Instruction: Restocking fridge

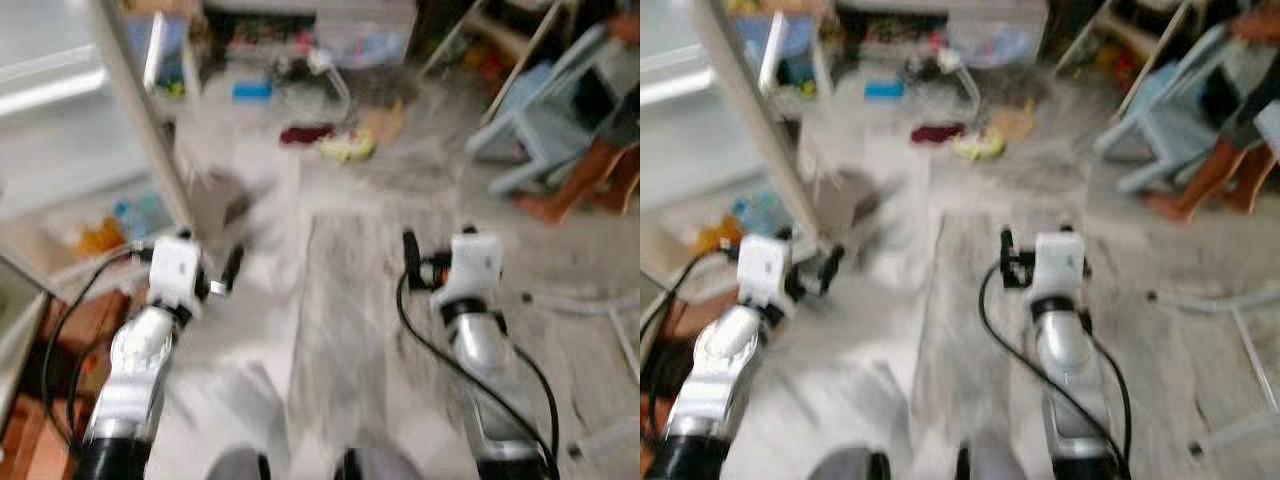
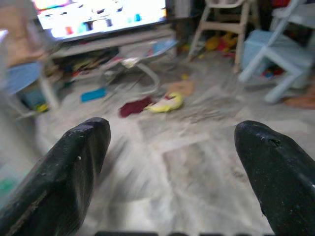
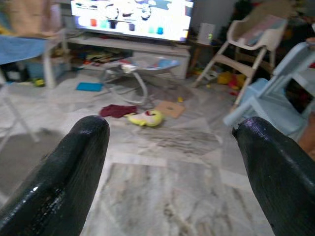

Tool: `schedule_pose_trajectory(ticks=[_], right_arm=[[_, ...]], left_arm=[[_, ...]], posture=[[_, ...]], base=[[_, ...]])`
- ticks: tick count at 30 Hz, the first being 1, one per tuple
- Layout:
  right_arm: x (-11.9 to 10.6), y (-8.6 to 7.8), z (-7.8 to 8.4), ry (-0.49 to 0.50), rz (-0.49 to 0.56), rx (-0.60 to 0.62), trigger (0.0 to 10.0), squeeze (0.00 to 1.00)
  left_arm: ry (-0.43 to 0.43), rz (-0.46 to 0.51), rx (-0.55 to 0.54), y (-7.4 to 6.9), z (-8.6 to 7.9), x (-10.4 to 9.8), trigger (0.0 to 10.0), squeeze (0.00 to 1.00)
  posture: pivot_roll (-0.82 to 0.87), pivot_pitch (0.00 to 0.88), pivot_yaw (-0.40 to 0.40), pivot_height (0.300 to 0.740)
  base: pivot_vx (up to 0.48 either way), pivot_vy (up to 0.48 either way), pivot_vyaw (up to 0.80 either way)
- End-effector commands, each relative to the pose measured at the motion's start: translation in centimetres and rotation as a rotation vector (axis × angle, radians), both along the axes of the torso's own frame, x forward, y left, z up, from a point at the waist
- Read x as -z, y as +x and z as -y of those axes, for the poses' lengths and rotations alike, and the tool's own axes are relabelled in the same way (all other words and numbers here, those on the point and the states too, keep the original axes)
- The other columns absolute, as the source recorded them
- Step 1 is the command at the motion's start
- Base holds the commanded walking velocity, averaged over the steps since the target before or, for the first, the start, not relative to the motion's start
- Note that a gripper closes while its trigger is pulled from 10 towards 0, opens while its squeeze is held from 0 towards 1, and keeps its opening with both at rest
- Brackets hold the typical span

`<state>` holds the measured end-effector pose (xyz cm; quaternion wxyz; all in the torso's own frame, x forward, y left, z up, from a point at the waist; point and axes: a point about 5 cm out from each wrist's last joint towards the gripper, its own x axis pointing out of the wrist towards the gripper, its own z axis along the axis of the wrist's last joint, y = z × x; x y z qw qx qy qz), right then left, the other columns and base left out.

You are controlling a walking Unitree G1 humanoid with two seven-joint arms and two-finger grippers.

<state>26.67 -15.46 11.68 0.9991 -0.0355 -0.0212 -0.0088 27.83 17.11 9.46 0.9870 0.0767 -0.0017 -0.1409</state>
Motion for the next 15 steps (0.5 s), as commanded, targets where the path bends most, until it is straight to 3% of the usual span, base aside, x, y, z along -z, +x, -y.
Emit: schedule_pose_trajectory(ticks=[1, 5, 15], right_arm=[[0.0, -0.2, 0.7, 0.015, -0.007, 0.035, 10.0, 0.00], [-0.2, -0.2, 0.8, -0.018, 0.006, 0.033, 10.0, 0.00], [-0.6, -0.1, -0.2, -0.013, 0.023, -0.055, 10.0, 0.00]], left_arm=[[0.006, -0.016, 0.015, -0.3, 0.4, 0.4, 10.0, 0.00], [-0.050, -0.045, -0.035, -0.5, -0.4, 0.7, 10.0, 0.00], [-0.062, -0.031, -0.012, -0.4, -0.1, 0.4, 10.0, 0.00]], posture=[[-0.06, 0.099, -0.025, 0.740], [-0.07, 0.105, -0.031, 0.740], [-0.07, 0.110, -0.038, 0.740]], base=[[0.450, 0.000, -0.80], [0.456, 0.000, -0.80], [0.464, 0.000, -0.80]])
